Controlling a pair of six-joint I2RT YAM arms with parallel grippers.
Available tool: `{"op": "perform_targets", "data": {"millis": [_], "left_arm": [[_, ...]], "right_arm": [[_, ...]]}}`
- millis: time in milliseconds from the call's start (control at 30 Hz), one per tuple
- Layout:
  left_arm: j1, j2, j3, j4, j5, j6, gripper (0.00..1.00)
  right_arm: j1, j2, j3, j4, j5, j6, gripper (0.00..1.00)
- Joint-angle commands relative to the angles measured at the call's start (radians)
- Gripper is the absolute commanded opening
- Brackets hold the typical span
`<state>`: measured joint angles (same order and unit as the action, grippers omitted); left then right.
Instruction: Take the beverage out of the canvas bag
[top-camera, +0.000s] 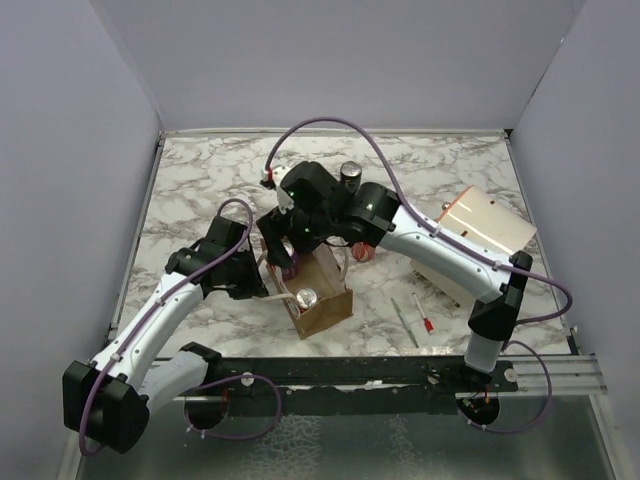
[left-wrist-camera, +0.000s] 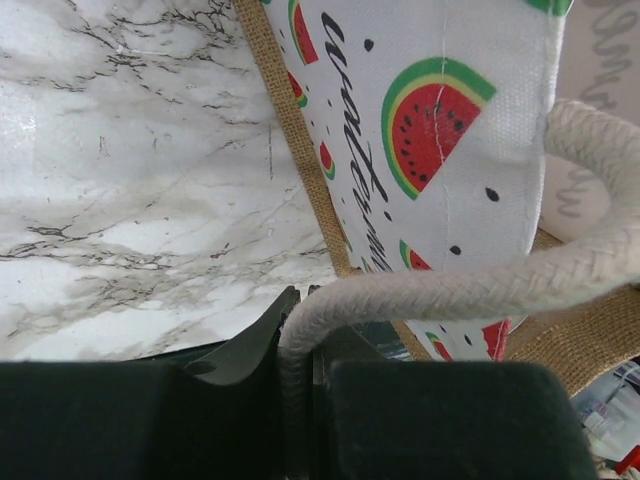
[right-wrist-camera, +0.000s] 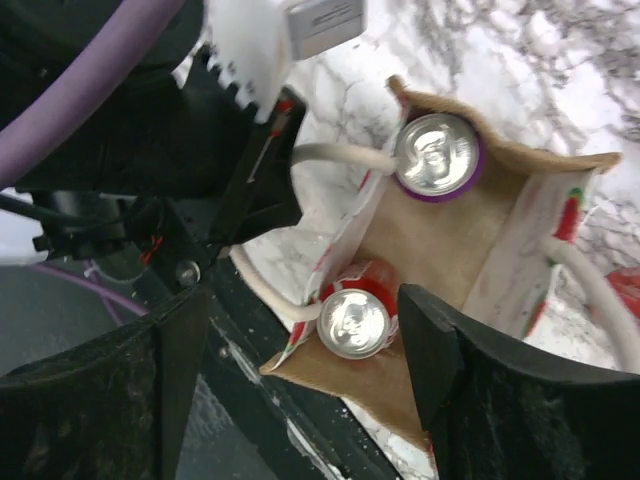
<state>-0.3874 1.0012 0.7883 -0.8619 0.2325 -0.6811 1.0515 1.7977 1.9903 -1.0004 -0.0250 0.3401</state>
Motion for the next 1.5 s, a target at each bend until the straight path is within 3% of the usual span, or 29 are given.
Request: {"op": "perform_targets", "data": {"millis": [0, 200, 400, 533, 800, 1133, 1467], "left_arm": [[-0.001, -0.034, -0.008, 0.009, 0.019, -0.006, 0.0], [-0.001, -0.055, 0.01, -0.042, -0.011, 0.006, 0.0], [-0.001, -0.116, 0.021, -0.106, -0.028, 0.004, 0.0], [-0.001, -0.132, 0.014, -0.124, -0.024, -0.003, 0.0], [-0.001, -0.143, 0.02, -0.135, -0.021, -0.012, 0.0], [-0.001, -0.153, 0.007, -0.137, -0.018, -0.008, 0.0], [-0.001, -0.117, 0.018, -0.114, -0.008, 0.003, 0.0]], "right_arm": [[0.051, 0.046, 0.022, -0.074, 0.057, 0.026, 0.71], [0.061, 0.005, -0.202, -0.052, 0.11, 0.073, 0.64], [0.06, -0.035, -0.324, 0.032, 0.101, 0.128, 0.62], [0.06, 0.005, -0.331, 0.041, 0.072, 0.142, 0.63], [0.061, 0.047, -0.34, 0.028, 0.037, 0.126, 0.78], [0.077, 0.09, -0.365, 0.078, -0.029, 0.099, 0.84], [0.091, 0.152, -0.411, 0.054, 0.1, 0.106, 0.84]]}}
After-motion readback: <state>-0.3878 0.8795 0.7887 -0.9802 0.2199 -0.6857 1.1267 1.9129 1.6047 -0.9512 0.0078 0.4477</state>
